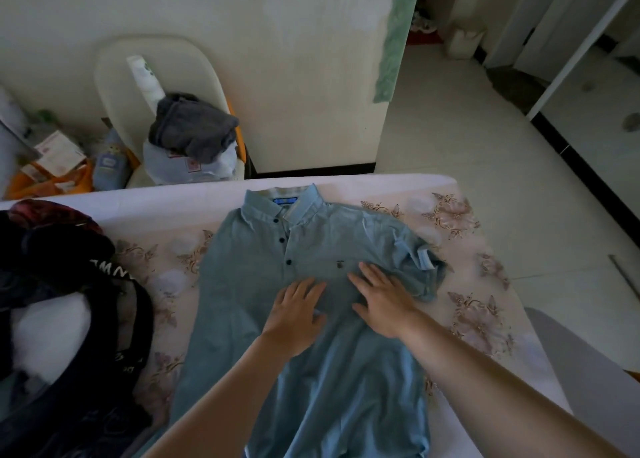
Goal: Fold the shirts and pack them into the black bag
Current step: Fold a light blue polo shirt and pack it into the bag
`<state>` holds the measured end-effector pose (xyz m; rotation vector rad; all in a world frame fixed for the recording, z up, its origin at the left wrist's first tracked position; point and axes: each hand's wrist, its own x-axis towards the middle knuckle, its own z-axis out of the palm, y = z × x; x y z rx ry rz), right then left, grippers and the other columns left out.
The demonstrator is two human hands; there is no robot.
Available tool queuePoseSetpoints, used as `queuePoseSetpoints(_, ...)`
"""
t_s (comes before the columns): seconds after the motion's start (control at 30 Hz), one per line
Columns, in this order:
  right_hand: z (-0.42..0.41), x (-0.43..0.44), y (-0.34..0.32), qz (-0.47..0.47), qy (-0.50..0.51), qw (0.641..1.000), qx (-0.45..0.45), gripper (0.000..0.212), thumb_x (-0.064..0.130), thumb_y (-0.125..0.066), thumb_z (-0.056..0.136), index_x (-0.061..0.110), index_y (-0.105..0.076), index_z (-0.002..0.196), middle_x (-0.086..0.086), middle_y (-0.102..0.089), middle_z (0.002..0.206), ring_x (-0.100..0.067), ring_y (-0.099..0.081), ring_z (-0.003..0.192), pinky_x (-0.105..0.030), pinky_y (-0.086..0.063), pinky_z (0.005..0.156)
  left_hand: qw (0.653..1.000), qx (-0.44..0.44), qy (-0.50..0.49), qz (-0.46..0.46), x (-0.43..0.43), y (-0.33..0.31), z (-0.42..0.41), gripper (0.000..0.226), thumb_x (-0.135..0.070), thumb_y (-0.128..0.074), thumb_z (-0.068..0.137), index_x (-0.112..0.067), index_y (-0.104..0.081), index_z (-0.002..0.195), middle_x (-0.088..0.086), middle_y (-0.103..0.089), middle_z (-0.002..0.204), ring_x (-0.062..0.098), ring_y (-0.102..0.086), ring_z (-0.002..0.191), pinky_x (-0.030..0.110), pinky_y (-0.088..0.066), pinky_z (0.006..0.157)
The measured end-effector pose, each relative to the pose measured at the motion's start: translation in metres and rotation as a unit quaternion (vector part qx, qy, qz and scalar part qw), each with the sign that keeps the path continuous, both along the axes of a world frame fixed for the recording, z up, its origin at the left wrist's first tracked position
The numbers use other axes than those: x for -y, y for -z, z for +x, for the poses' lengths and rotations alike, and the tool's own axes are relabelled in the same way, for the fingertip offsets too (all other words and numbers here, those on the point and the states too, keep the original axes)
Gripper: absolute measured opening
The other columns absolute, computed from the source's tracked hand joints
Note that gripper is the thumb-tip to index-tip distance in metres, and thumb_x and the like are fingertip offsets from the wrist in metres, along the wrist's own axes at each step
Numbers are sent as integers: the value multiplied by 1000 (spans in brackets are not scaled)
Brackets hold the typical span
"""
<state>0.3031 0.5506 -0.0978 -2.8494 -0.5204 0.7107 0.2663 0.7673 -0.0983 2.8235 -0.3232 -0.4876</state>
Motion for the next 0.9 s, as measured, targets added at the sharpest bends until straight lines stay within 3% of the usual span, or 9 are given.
queuePoseSetpoints(0.1,-1,-2,1,-67,29,997,21,64,40,-45,97,28,-23,156,-4,-7,166,-24,-9,152,-50,-18,120,995,77,-66,10,-28,-8,-3,55,-30,-46,98,-24,-32,151,2,-29,156,24,-23,145,37,-16,118)
queuePoseSetpoints(0.23,7,-40,-13,-112,21,989,95,55,31,-50,88,18,-42,142,-11,-40,144,-33,-37,133,-50,-30,108,966,86,-238,56,-73,-12,-3,61,-22,-47,98,-20,-23,154,12,-12,162,34,-12,148,46,-20,117)
queuePoseSetpoints(0.37,6,-95,-14,-4,-68,995,69,63,21,-53,89,20,-36,150,-11,-25,158,-31,-26,144,-45,-27,115,912,27,-407,-53,-110,-8,3,68,-32,-62,91,-13,-29,148,16,-36,149,38,-38,133,51,-40,105)
queuePoseSetpoints(0.5,8,-151,-16,50,-129,989,49,72,4,-54,89,18,-27,154,-8,-7,166,-29,-19,149,-44,-26,118,874,29,-449,-185,-120,-12,7,54,-23,-66,80,-15,-51,132,7,-63,120,30,-61,106,37,-51,79)
queuePoseSetpoints(0.57,13,-170,-22,70,-144,985,69,81,-3,-57,87,17,-21,157,-5,0,167,-28,-15,150,-44,-27,118,874,67,-435,-205,-116,-21,8,48,-9,-60,81,-17,-58,128,7,-67,114,30,-63,99,36,-52,77)
queuePoseSetpoints(0.67,26,-179,-34,122,-114,977,135,88,-12,-56,84,18,-19,157,-3,-3,167,-24,-13,152,-43,-27,119,933,168,-271,-166,-104,-28,6,47,-5,-62,78,-18,-63,123,5,-66,111,29,-64,94,36,-53,76)
queuePoseSetpoints(0.77,43,-168,-40,185,-92,957,202,75,-14,-46,88,20,-33,154,-4,-25,163,-24,-24,148,-44,-28,118,987,13,-84,-137,-79,-31,-5,49,-27,-65,87,-29,-56,135,-4,-57,127,23,-58,110,36,-53,85)
queuePoseSetpoints(0.83,53,-155,-37,178,-134,956,193,67,-12,-42,88,20,-49,146,-4,-39,156,-25,-35,143,-48,-31,115,991,-84,-27,-101,-67,-31,-11,36,-40,-56,94,-31,-62,128,-9,-60,126,17,-57,112,34,-51,89)
queuePoseSetpoints(0.9,58,-146,-35,118,-175,969,129,58,-1,-40,94,23,-48,147,-1,-40,156,-23,-38,142,-47,-30,115,985,-14,-76,-153,-63,-28,-14,23,-32,-51,98,-22,-71,99,-5,-67,99,17,-61,90,33,-51,72)
